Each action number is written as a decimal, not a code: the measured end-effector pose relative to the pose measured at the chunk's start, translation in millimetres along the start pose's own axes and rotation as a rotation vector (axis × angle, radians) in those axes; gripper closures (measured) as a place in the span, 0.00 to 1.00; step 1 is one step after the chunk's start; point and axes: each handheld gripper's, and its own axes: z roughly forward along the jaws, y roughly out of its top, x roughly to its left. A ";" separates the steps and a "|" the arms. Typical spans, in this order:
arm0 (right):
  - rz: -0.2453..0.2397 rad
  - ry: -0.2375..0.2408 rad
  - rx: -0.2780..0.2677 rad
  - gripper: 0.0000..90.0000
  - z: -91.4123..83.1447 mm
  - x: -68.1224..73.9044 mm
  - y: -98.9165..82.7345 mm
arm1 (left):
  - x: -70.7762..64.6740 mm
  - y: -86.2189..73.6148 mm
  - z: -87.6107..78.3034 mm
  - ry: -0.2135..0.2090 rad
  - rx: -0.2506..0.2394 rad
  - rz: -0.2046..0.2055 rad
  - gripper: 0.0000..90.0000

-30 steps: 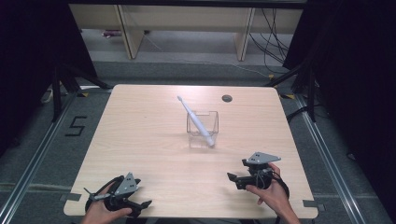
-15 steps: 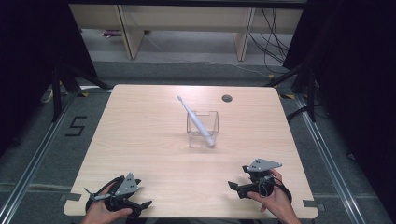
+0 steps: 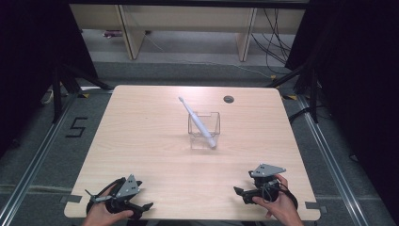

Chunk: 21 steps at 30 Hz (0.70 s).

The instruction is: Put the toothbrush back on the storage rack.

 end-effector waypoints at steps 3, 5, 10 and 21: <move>0.008 -0.007 -0.004 0.18 -1.5 -1.7 0.4 | -0.2 0.1 0.1 0.003 -0.005 0.005 0.17; 0.025 -0.006 0.005 0.18 -2.7 -2.2 -0.4 | 0.1 0.3 -0.1 0.000 -0.002 0.007 0.17; 0.019 -0.022 0.011 0.18 -2.8 -4.7 -2.0 | 0.3 0.9 -0.5 -0.001 0.003 0.011 0.17; 0.013 -0.019 0.007 0.18 -2.2 -3.8 -1.5 | 0.4 0.6 -0.6 0.001 0.003 0.010 0.17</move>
